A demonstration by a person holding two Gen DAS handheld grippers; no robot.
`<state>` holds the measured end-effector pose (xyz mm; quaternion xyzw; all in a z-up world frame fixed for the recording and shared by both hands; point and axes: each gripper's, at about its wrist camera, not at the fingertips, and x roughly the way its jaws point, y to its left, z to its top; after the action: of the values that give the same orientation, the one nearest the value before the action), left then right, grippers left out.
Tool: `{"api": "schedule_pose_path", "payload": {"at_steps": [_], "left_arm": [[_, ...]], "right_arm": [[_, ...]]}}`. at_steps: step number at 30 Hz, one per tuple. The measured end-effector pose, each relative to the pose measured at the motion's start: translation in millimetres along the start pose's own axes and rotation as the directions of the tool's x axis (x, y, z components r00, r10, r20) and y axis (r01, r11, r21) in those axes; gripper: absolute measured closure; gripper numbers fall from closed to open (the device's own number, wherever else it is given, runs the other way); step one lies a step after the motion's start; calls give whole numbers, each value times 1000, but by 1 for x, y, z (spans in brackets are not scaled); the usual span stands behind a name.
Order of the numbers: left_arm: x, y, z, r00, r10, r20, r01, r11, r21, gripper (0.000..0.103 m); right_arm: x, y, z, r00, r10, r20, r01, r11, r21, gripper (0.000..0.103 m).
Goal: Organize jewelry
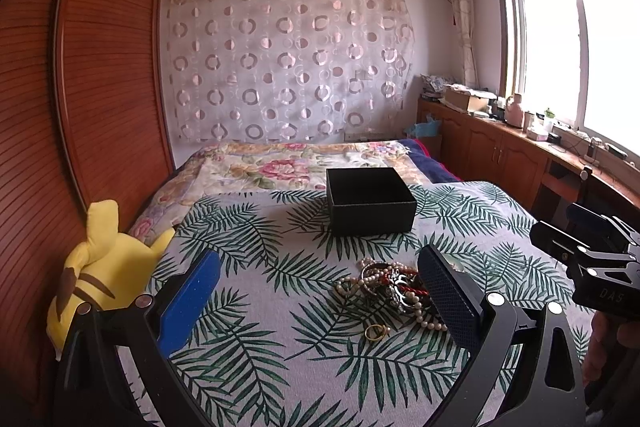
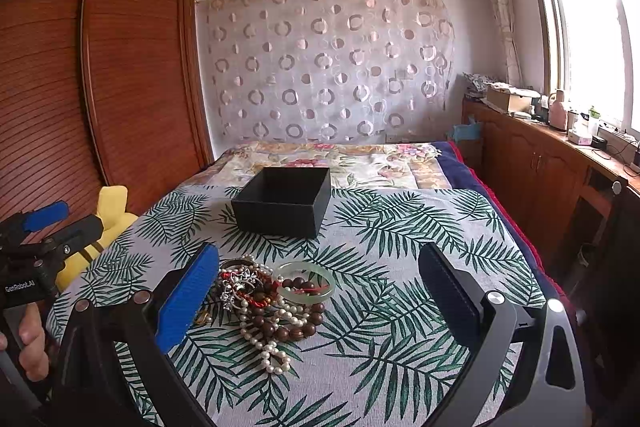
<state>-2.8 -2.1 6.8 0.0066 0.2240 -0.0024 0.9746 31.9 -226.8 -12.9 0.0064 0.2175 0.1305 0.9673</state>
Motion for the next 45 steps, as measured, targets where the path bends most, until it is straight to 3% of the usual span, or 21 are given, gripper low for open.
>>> {"api": "schedule_pose_path", "payload": {"at_steps": [45], "left_arm": [[-4,-2,6,1000,-3,-3,3,1000,-1,8]], "right_arm": [[4,6,-4,1000,9,-11,-9,1000,5,2]]}}
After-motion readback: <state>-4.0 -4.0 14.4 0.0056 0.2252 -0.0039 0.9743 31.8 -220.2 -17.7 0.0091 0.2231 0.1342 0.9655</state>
